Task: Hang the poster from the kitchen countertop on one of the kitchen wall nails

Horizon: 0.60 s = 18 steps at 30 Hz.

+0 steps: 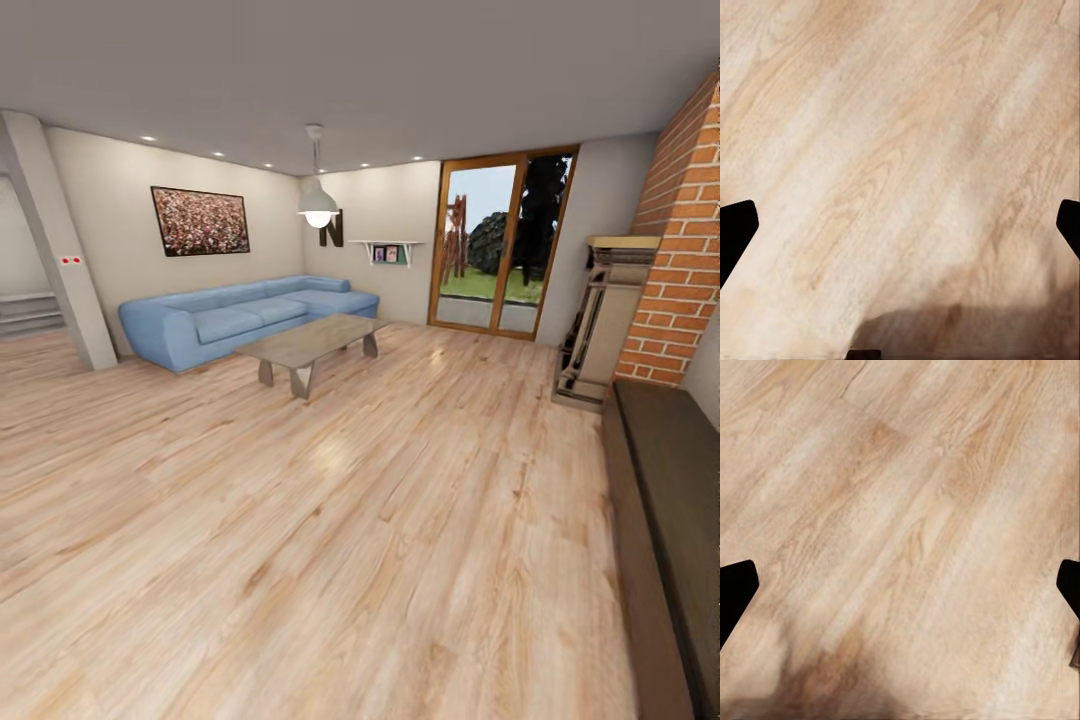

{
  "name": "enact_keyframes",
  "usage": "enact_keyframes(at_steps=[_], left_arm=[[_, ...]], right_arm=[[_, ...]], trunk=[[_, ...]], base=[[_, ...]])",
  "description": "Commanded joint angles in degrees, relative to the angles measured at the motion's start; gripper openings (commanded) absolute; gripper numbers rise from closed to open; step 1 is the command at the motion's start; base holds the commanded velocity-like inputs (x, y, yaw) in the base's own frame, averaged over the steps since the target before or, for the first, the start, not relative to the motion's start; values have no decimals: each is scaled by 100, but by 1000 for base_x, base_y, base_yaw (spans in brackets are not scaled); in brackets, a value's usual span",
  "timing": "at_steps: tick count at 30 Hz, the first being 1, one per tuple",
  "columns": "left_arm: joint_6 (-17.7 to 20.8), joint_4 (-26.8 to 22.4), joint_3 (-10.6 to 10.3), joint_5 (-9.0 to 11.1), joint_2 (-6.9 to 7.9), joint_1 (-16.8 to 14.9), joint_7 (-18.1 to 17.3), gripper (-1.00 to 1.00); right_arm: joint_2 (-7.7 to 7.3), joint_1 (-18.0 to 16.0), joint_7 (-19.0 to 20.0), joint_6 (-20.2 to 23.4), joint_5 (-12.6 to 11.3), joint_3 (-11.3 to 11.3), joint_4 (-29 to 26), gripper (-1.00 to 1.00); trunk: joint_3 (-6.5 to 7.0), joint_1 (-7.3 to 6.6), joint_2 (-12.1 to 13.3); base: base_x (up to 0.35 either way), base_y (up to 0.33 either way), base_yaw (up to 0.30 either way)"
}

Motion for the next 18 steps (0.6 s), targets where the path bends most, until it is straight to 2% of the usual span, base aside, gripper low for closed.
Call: enact_keyframes(at_steps=[1, 5, 10, 18], left_arm=[[-9, -4, 5, -3, -2, 1, -3, 100], [-6, -4, 7, -3, -2, 1, -3, 100], [-5, -4, 7, -3, -2, 1, -3, 100], [-4, 95, -23, -3, -9, 1, -3, 100]], right_arm=[[1, -2, -2, -18, 0, 4, 6, 100], [-2, -2, 10, -5, -28, -12, 18, 100], [-2, -2, 14, 8, -41, -26, 21, 100], [-11, -2, 15, 7, -46, -32, 21, 100]], trunk=[[-4, -3, -3], [-4, -3, -3], [-2, -3, -3], [21, -3, -3]], base=[[-272, 165, -1], [-272, 166, -62], [-262, 152, -224], [-69, 35, -287]])
